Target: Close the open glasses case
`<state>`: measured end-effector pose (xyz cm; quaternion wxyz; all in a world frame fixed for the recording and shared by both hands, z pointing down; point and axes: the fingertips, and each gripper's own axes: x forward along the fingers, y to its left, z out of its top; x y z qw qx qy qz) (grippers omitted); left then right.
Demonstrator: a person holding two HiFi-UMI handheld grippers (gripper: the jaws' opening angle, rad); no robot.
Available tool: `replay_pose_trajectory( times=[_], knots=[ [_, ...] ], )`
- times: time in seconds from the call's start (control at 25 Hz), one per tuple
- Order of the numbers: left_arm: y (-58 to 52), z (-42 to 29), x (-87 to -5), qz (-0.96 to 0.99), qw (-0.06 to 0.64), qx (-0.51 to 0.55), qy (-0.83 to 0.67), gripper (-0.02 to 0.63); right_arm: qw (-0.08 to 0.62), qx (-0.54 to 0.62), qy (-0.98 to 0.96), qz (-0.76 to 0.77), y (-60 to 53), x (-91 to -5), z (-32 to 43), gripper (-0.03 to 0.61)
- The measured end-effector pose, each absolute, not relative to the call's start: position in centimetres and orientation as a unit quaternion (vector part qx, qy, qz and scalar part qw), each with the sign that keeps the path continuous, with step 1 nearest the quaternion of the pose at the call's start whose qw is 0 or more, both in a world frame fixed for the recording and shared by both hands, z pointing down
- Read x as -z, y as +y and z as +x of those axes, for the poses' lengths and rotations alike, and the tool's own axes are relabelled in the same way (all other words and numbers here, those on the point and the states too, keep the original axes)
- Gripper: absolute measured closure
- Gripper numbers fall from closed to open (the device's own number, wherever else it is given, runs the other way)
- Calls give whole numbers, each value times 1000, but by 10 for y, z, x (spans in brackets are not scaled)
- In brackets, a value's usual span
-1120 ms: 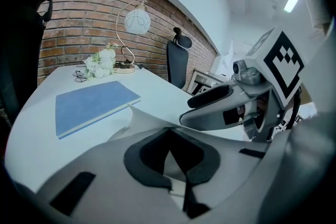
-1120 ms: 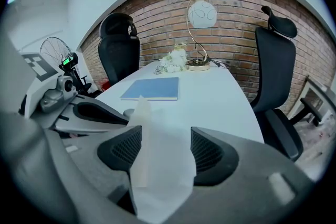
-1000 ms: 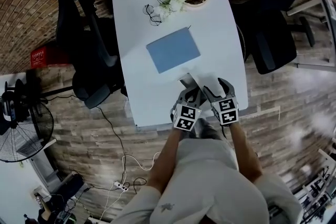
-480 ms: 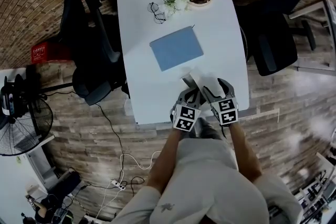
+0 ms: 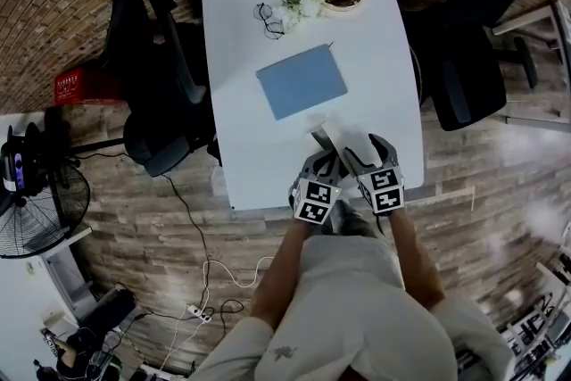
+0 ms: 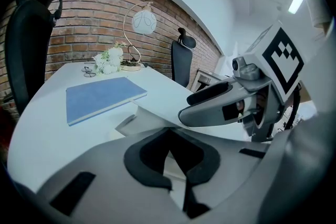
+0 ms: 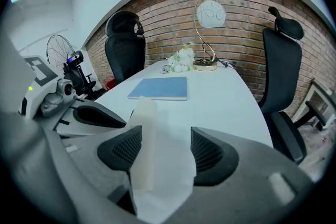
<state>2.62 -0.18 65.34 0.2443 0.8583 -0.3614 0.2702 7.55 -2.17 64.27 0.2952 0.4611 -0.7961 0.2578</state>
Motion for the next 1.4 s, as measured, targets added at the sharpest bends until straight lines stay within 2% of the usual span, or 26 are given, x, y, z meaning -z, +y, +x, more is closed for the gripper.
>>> replay_pose_trajectory(
  times=[1.4],
  knots=[
    [11,5,-670,838,265,-281,-385,611,305,-257,-811,429,-13,-648,57,285]
  ],
)
